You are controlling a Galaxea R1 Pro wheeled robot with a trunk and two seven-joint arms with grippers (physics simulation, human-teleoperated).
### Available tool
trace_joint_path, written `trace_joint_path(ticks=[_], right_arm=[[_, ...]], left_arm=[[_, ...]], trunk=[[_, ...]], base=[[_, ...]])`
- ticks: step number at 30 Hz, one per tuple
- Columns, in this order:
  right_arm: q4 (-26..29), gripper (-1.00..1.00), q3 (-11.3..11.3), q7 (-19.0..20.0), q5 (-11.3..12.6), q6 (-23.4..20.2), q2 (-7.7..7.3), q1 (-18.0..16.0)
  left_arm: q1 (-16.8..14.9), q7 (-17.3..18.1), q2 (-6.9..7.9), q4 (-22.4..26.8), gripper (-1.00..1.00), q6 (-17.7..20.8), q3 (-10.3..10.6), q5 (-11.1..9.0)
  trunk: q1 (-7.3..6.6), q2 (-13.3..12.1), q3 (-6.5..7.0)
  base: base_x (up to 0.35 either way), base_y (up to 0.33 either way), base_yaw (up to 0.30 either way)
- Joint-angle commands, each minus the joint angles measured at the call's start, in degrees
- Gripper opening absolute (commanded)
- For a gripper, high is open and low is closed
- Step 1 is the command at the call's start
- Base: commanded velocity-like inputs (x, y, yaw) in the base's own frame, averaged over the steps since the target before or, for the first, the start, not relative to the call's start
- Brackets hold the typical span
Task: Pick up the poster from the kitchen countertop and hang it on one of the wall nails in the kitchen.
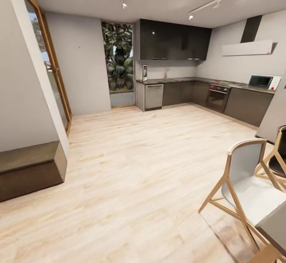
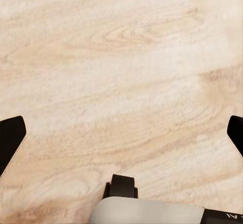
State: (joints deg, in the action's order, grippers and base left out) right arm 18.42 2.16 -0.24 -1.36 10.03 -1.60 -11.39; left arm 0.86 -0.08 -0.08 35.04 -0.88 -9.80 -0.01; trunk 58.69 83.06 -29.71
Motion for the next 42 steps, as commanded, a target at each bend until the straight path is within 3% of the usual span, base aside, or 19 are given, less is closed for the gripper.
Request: trace_joint_path(ticks=[1,42], right_arm=[[-0.05,1.0,0.21,-0.03,-0.14,0.16,-0.02,-0.04],[-0.05,1.0,0.21,-0.03,-0.14,0.16,-0.04,-0.04]], left_arm=[[0.02,-0.01,-0.01,0.05,1.0,-0.09,-0.04,0.0],[0.02,-0.01,-0.01,0.07,1.0,-0.18,-0.04,0.01]], trunk=[[0.04,0.02,-0.04],[0.04,0.02,-0.04]], base=[[0.338,0.078,0.0],[0.338,0.078,0.0]])
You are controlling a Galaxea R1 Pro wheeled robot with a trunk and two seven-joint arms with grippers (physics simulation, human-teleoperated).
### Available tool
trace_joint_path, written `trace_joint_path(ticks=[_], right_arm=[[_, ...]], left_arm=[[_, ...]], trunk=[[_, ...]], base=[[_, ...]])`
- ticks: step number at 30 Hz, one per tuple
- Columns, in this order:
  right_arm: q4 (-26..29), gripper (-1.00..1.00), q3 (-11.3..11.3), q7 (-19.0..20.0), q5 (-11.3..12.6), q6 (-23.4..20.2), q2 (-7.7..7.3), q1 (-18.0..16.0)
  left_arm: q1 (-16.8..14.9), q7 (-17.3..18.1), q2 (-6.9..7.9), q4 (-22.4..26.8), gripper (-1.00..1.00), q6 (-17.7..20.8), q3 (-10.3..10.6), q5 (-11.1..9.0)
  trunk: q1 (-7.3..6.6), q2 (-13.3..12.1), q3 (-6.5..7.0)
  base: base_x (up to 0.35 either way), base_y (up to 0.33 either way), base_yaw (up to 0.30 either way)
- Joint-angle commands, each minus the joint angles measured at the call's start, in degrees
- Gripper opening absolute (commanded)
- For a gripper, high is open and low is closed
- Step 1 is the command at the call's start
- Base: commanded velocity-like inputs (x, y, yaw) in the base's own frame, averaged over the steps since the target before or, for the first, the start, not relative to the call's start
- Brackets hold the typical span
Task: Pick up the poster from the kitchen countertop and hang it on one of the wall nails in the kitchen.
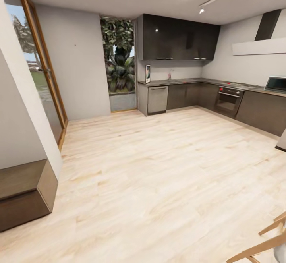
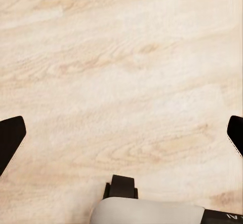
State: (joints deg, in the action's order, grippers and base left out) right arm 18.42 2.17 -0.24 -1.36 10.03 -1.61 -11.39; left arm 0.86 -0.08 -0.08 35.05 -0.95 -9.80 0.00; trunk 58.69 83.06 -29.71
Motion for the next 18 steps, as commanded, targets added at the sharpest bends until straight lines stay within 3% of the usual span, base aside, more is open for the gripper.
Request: trace_joint_path(ticks=[1,18], right_arm=[[-0.05,1.0,0.21,-0.03,-0.14,0.16,-0.04,-0.04],[-0.05,1.0,0.12,-0.03,-0.05,0.16,-0.06,-0.04]], left_arm=[[0.02,-0.01,-0.01,0.06,1.0,-0.1,-0.04,0.0],[0.02,0.0,-0.01,0.05,1.0,-0.1,-0.04,0.0]], trunk=[[0.04,0.02,-0.04],[0.04,0.02,-0.04]], base=[[0.338,0.077,0.0],[0.338,0.076,0.0]])
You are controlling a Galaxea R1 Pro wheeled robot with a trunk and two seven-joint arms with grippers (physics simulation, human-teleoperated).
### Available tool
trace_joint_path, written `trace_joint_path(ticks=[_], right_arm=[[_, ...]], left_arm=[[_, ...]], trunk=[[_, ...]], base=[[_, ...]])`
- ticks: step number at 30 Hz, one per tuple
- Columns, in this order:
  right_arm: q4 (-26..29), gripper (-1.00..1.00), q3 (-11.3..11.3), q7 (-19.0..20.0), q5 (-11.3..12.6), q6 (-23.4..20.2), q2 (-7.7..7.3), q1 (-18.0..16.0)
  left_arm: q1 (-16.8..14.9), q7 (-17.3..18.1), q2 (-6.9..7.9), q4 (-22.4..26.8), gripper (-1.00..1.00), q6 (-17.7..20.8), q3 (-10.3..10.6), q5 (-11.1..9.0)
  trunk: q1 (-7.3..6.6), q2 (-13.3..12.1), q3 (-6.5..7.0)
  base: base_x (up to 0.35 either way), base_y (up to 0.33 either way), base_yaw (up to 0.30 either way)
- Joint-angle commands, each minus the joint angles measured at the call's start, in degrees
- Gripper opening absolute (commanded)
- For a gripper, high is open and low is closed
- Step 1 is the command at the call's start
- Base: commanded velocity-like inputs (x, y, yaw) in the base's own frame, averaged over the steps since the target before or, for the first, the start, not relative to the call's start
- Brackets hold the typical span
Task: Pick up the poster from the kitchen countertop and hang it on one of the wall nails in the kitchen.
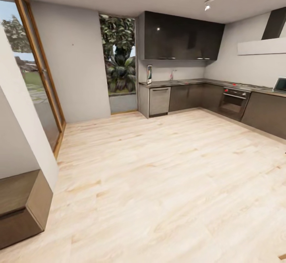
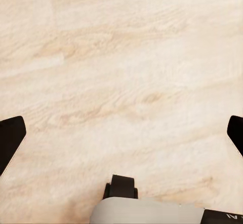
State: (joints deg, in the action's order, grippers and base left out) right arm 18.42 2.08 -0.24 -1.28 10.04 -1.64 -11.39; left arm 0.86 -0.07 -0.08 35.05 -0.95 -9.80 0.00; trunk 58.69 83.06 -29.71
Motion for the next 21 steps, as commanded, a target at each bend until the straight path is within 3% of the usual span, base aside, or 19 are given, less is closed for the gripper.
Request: trace_joint_path(ticks=[1,21], right_arm=[[-0.05,1.0,0.2,-0.03,-0.13,0.18,-0.03,-0.04],[-0.05,1.0,0.2,-0.03,-0.13,0.21,-0.03,-0.04]], left_arm=[[0.02,-0.01,-0.01,0.05,1.0,-0.1,-0.04,0.0],[0.02,-0.02,-0.01,0.02,1.0,-2.25,-0.04,0.0]], trunk=[[0.04,0.02,-0.04],[0.04,0.02,-0.04]], base=[[0.338,0.076,0.0],[0.338,0.076,0.0]])
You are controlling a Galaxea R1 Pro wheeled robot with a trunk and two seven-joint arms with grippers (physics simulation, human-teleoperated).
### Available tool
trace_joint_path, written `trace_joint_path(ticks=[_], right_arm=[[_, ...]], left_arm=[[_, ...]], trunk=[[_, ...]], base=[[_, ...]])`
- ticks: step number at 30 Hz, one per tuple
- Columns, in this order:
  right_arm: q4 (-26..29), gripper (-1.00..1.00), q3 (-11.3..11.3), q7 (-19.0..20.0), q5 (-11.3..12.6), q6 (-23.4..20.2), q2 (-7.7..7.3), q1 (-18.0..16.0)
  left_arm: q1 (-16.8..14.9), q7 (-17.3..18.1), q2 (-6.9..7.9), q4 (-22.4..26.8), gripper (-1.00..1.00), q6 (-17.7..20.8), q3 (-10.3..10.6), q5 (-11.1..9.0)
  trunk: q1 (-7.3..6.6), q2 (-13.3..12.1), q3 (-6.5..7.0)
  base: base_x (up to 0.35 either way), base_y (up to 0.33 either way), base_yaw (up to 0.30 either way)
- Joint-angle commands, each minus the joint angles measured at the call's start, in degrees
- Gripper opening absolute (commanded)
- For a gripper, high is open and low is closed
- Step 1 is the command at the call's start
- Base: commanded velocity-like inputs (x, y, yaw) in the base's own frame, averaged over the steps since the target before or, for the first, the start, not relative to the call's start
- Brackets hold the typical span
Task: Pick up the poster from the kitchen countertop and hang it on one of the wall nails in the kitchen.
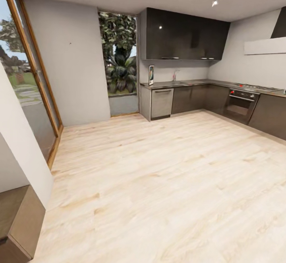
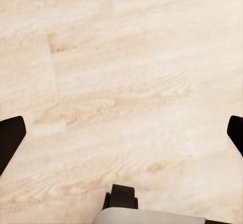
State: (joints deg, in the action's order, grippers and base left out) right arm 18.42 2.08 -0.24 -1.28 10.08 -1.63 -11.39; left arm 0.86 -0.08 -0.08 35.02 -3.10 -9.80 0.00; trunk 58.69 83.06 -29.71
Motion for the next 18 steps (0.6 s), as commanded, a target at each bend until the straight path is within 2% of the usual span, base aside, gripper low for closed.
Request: trace_joint_path(ticks=[1,18], right_arm=[[-0.05,1.0,0.2,-0.03,-0.13,0.16,-0.04,-0.04],[-0.05,1.0,0.2,-0.03,-0.13,0.18,-0.04,-0.04]], left_arm=[[0.02,-0.01,-0.01,0.05,1.0,-0.11,-0.04,0.0],[0.02,-0.01,-0.01,0.05,1.0,-0.15,-0.04,0.0]], trunk=[[0.04,0.02,-0.04],[0.04,0.02,-0.04]], base=[[0.338,0.076,0.0],[0.338,0.017,0.0]])
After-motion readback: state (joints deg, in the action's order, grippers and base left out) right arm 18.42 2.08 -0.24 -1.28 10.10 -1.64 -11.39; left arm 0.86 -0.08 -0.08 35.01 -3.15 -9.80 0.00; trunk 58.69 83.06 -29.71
